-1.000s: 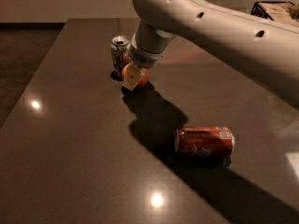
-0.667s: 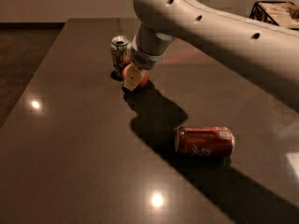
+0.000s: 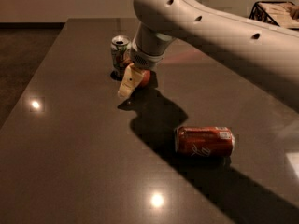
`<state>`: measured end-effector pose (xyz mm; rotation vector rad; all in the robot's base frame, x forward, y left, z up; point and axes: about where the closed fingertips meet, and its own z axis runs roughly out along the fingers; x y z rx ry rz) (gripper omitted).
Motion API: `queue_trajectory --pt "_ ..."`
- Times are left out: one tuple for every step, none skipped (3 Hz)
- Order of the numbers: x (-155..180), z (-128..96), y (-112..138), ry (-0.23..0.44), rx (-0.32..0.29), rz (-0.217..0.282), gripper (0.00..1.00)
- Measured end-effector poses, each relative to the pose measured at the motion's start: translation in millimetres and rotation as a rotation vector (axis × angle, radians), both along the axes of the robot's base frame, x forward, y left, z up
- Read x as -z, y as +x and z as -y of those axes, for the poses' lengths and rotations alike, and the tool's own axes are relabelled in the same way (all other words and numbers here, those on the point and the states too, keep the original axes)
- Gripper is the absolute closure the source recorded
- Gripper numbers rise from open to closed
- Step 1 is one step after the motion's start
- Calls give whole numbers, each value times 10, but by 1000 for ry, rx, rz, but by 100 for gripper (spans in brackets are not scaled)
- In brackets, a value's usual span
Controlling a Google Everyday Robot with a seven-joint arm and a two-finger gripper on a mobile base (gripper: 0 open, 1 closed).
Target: Move apple near 7up can
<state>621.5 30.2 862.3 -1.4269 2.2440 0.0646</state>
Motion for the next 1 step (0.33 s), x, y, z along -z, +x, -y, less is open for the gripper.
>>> queue_trajectory --pt "0 0 0 0 0 0 0"
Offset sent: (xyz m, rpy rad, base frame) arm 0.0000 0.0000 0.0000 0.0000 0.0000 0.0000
